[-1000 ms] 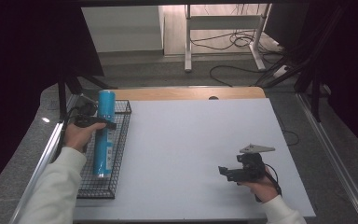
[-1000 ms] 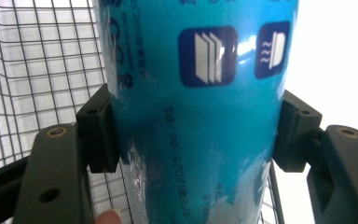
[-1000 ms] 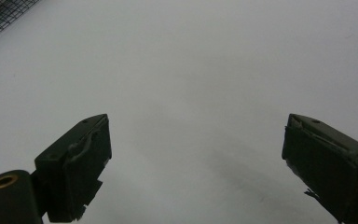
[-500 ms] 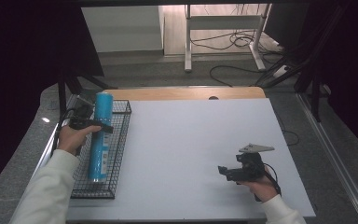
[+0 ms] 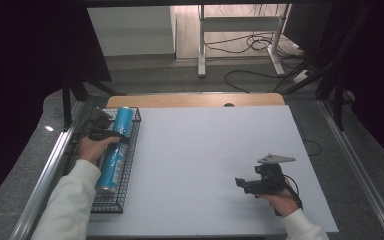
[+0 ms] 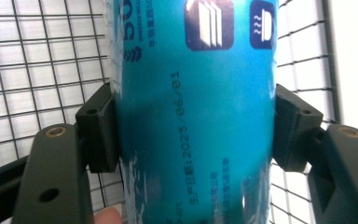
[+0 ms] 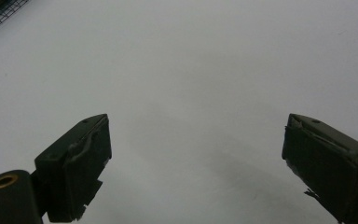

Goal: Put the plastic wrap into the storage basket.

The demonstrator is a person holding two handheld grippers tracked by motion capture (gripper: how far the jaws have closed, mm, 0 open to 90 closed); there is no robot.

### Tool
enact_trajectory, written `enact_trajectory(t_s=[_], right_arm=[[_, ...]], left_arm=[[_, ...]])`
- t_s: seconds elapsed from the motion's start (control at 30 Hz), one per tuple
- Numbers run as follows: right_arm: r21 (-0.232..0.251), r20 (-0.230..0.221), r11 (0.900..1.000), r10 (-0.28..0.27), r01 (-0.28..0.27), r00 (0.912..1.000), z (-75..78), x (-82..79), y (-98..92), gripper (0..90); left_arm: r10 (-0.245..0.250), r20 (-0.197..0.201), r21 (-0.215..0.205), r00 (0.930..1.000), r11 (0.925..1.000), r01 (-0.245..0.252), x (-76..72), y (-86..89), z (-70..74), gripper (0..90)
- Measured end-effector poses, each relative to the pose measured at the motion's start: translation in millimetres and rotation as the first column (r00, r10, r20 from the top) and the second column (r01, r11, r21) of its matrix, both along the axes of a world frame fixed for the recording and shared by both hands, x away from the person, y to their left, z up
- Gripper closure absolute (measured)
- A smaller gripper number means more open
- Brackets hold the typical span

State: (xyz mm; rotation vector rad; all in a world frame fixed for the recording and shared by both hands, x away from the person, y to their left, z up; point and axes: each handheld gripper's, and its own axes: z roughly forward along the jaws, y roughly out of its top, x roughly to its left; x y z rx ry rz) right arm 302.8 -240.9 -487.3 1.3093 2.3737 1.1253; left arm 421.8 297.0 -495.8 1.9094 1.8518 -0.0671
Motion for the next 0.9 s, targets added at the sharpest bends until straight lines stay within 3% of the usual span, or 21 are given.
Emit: enact_trajectory(t_s=[0.07, 0.13, 0.17, 0.27, 0.37, 0.5, 0.53, 0.6, 0.7, 0.73, 0.77, 0.8, 0.87, 0.9], right_arm=[[0.000, 0.001, 1.000, -0.001, 0.001, 1.0000, -0.5, 0.2, -0.6, 8.4], [-0.002, 0.001, 1.000, 0.000, 0.000, 1.0000, -0.8, 0.1, -0.6, 8.3], [-0.004, 0.000, 1.000, -0.001, 0.001, 1.0000, -1.0, -0.1, -0.7, 8.3], [-0.003, -0.001, 1.000, -0.003, 0.003, 1.0000, -1.2, -0.3, -1.1, 8.3], [-0.002, 0.000, 1.000, -0.001, 0.001, 1.0000, -1.1, -0.3, -1.1, 8.3], [-0.003, 0.001, 1.000, 0.002, -0.002, 1.0000, -1.3, 0.1, -0.4, 8.4], [-0.003, 0.004, 1.000, 0.003, -0.003, 1.0000, -1.1, 0.1, 0.1, 8.3], [0.000, 0.006, 1.000, 0.006, -0.006, 1.0000, -0.3, 0.2, 1.0, 8.3], [0.005, 0.015, 1.000, 0.012, -0.013, 0.9998, 0.7, 0.2, 1.6, 8.3], [0.007, 0.016, 1.000, 0.015, -0.015, 0.9998, 1.1, 0.0, 1.5, 8.3], [0.009, 0.018, 1.000, 0.016, -0.016, 0.9997, 1.3, -0.2, 1.2, 8.3], [0.010, 0.020, 1.000, 0.016, -0.016, 0.9997, 1.8, -0.4, 0.9, 8.3], [0.017, 0.027, 1.000, 0.017, -0.017, 0.9995, 3.1, -1.1, -0.4, 8.3], [0.020, 0.032, 1.000, 0.017, -0.018, 0.9993, 4.0, -1.8, -1.2, 8.3]], left_arm=[[-0.002, -0.013, 0.015, 0.9999, 0.9999, 0.002, 1.8, -0.1, -7.0, 30.7], [0.027, -0.029, 0.029, 0.9992, 0.9992, -0.027, 4.4, -1.7, -15.7, 30.3], [0.036, -0.016, 0.017, 0.9992, 0.9992, -0.036, 4.1, -1.6, -16.6, 29.8], [0.035, 0.015, 0.027, 0.9993, 0.9990, -0.036, 0.9, -1.0, -8.6, 27.1], [0.043, 0.061, -0.009, 0.9972, 0.9991, -0.043, -7.8, -2.6, 6.9, 17.0], [0.023, 0.137, 0.041, 0.9904, 0.9987, -0.029, -25.3, -5.7, 25.9, 11.8], [0.020, 0.165, 0.083, 0.9860, 0.9960, -0.034, -31.1, -7.2, 31.2, 10.9], [0.005, 0.217, 0.102, 0.9761, 0.9944, -0.028, -43.1, -8.1, 40.8, 11.2], [-0.057, 0.301, 0.156, 0.9519, 0.9877, 0.009, -71.3, -13.6, 60.0, 12.4], [-0.070, 0.319, 0.146, 0.9451, 0.9890, 0.024, -78.5, -15.2, 63.7, 13.1], [-0.097, 0.339, 0.130, 0.9356, 0.9899, 0.056, -87.9, -17.4, 68.0, 13.1], [-0.142, 0.371, 0.122, 0.9177, 0.9872, 0.103, -102.7, -23.2, 72.8, 13.2], [-0.196, 0.408, 0.122, 0.8914, 0.9796, 0.160, -122.0, -34.0, 74.8, 14.5], [-0.218, 0.415, 0.115, 0.8830, 0.9756, 0.187, -128.8, -38.0, 74.7, 14.6]])
